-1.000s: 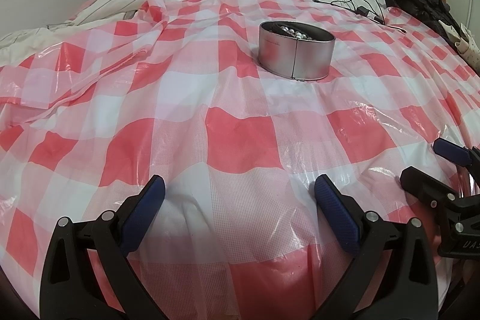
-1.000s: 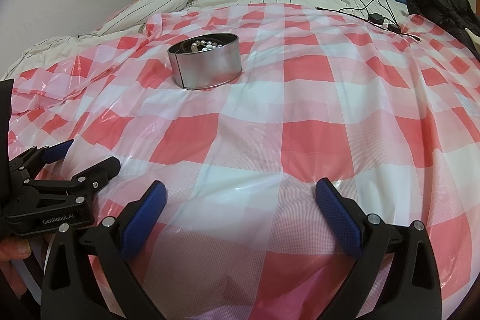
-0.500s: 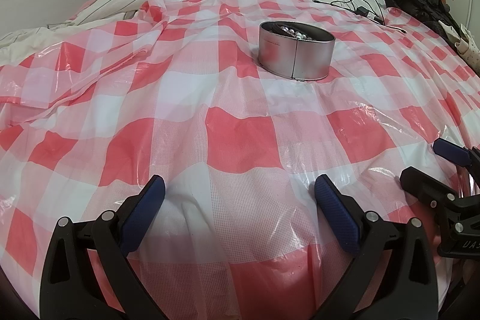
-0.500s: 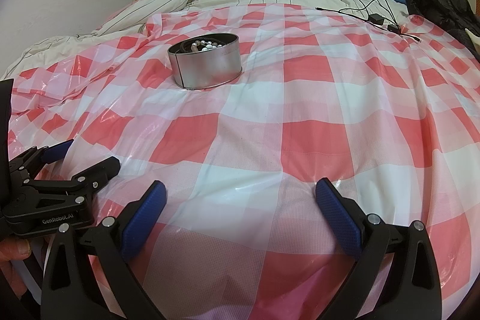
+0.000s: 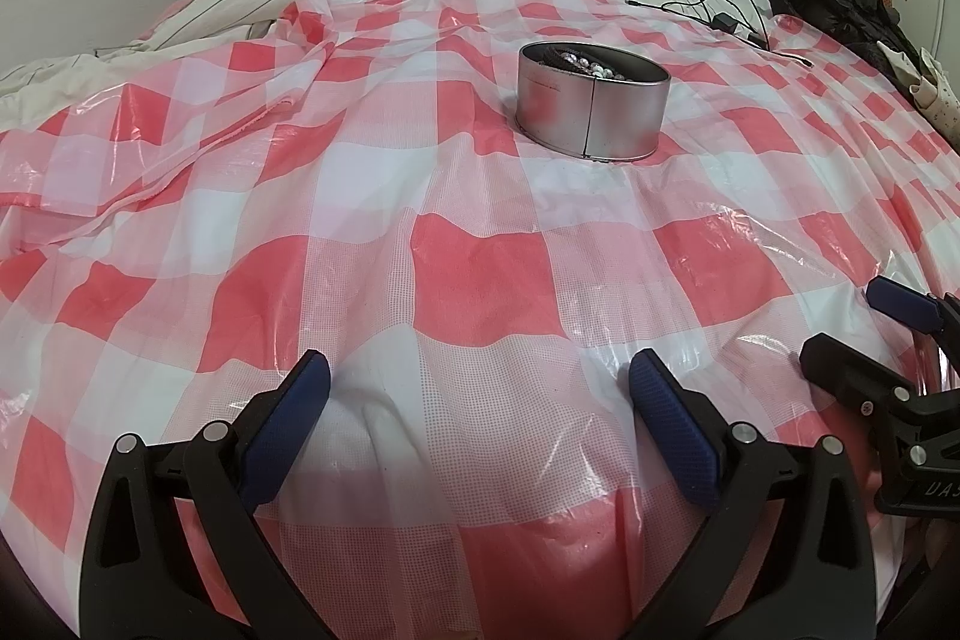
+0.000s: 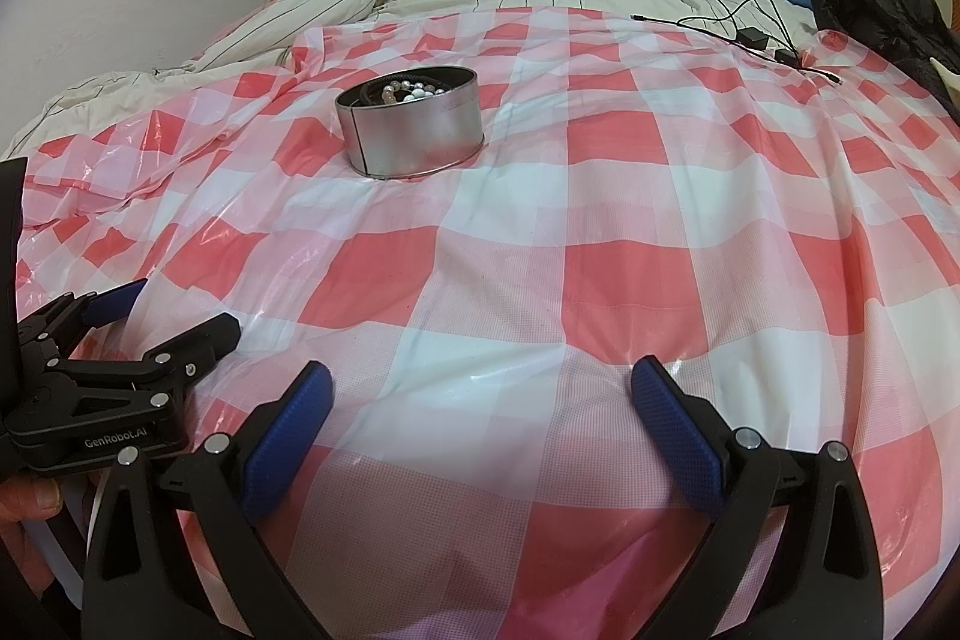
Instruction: Organize jewelry
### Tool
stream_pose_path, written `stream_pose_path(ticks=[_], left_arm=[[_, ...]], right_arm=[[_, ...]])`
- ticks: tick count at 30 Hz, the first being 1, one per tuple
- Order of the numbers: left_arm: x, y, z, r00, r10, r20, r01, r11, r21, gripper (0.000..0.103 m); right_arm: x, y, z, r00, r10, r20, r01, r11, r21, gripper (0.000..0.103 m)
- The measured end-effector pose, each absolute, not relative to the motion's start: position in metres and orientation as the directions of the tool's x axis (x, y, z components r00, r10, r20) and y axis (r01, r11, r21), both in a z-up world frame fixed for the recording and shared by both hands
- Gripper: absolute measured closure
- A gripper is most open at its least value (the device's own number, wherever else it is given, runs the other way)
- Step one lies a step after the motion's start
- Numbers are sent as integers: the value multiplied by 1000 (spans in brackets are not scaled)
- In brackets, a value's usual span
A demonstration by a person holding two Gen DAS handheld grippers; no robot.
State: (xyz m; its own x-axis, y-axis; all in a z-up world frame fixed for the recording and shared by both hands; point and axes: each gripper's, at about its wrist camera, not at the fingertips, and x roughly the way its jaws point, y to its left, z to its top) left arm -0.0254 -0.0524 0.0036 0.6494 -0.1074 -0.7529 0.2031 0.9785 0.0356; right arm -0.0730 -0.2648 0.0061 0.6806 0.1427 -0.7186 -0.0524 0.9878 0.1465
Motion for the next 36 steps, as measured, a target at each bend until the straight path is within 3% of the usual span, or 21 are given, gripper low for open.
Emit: stream_pose_path(ticks=[36], left_arm=[[-29,-48,6,656,-151,-740,214,977,-10,7]], right_arm=[[-73,-263,7,681,141,-719,-53,988,144,7]])
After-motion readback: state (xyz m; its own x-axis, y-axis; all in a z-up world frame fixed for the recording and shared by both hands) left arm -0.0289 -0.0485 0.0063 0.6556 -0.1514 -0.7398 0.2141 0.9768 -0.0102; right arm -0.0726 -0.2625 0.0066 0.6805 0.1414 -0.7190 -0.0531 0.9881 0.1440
